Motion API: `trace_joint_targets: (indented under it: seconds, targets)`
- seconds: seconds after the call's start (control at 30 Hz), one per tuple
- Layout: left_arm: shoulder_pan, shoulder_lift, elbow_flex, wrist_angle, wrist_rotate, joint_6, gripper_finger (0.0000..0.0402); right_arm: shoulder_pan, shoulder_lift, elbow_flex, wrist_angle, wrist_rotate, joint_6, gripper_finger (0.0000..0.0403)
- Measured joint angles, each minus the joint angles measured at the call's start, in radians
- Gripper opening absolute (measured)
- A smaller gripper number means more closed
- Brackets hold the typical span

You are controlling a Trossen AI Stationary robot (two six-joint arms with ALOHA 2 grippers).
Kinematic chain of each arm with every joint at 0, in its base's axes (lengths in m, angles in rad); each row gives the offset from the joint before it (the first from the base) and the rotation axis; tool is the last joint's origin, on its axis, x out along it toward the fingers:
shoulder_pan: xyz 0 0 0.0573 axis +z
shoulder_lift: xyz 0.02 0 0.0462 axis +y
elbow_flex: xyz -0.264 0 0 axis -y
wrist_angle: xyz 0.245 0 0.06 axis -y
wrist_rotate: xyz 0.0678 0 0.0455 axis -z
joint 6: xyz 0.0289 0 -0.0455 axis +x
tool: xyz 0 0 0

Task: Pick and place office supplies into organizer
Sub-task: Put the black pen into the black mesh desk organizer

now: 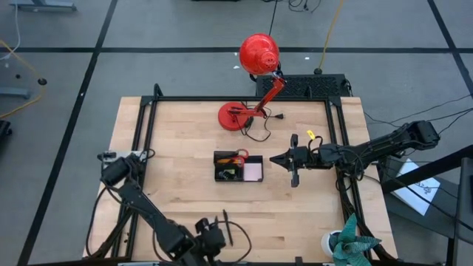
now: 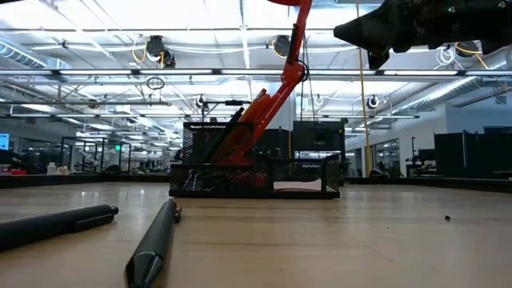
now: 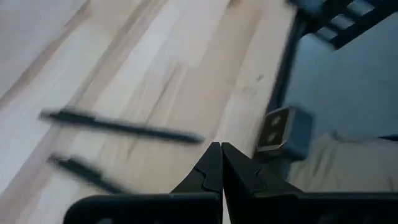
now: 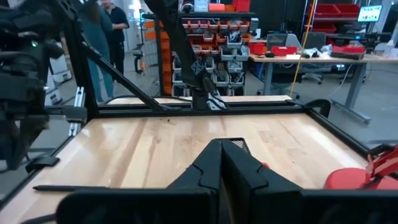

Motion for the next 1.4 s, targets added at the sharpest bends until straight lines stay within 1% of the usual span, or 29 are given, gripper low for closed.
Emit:
trace_joint_targets:
  seconds: [0.13, 0.23, 0.3, 0.33, 0.43, 0.53, 0.6, 0.8, 0.93, 1.03, 1.13, 1.27, 1.4]
  targets:
    - [0.013, 0.007, 0.011, -0.105, 0.040, -0.128, 0.0002, 0.000, 0.000, 0.000, 0.001, 0.001, -0.026, 0.0004]
    - [0.041, 0.007, 0.001, -0.193, 0.045, -0.272, 0.0002, 0.000, 0.000, 0.000, 0.012, 0.002, -0.049, 0.0004]
    - [0.062, 0.007, -0.026, -0.213, 0.095, -0.363, 0.0002, 0.000, 0.000, 0.000, 0.018, 0.002, -0.050, 0.0004]
    - [0.072, 0.008, -0.038, -0.214, 0.122, -0.382, 0.0003, 0.000, 0.000, 0.000, 0.016, 0.002, -0.049, 0.0004]
    - [0.092, 0.008, -0.062, -0.213, 0.175, -0.390, 0.0010, 0.000, 0.000, 0.000, 0.016, 0.002, -0.049, 0.0004]
    - [0.104, 0.007, -0.072, -0.218, 0.186, -0.391, 0.0035, 0.000, 0.000, 0.000, 0.016, 0.002, -0.049, 0.0004]
    - [0.111, 0.007, -0.071, -0.215, 0.187, -0.391, 0.0059, 0.000, 0.000, 0.000, 0.016, 0.002, -0.049, 0.0004]
    - [0.140, 0.007, -0.071, -0.225, 0.231, -0.381, 0.0142, 0.000, 0.000, 0.000, 0.016, 0.002, -0.049, 0.0004]
    - [0.162, 0.007, -0.071, -0.226, 0.240, -0.359, 0.0182, 0.000, 0.000, 0.000, 0.016, 0.002, -0.049, 0.0004]
    - [0.175, 0.011, -0.071, -0.225, 0.261, -0.338, 0.0198, 0.000, 0.000, 0.000, 0.016, 0.002, -0.049, 0.0004]
    - [0.181, 0.038, -0.071, -0.225, 0.302, -0.307, 0.0208, 0.000, 0.000, 0.000, 0.016, 0.002, -0.049, 0.0004]
    - [0.188, 0.084, -0.069, -0.221, 0.360, -0.304, 0.0213, 0.000, 0.000, 0.000, 0.017, 0.002, -0.049, 0.0004]
    - [0.196, 0.114, -0.065, -0.220, 0.380, -0.306, 0.0214, 0.000, 0.000, 0.001, 0.022, 0.002, -0.049, 0.0004]
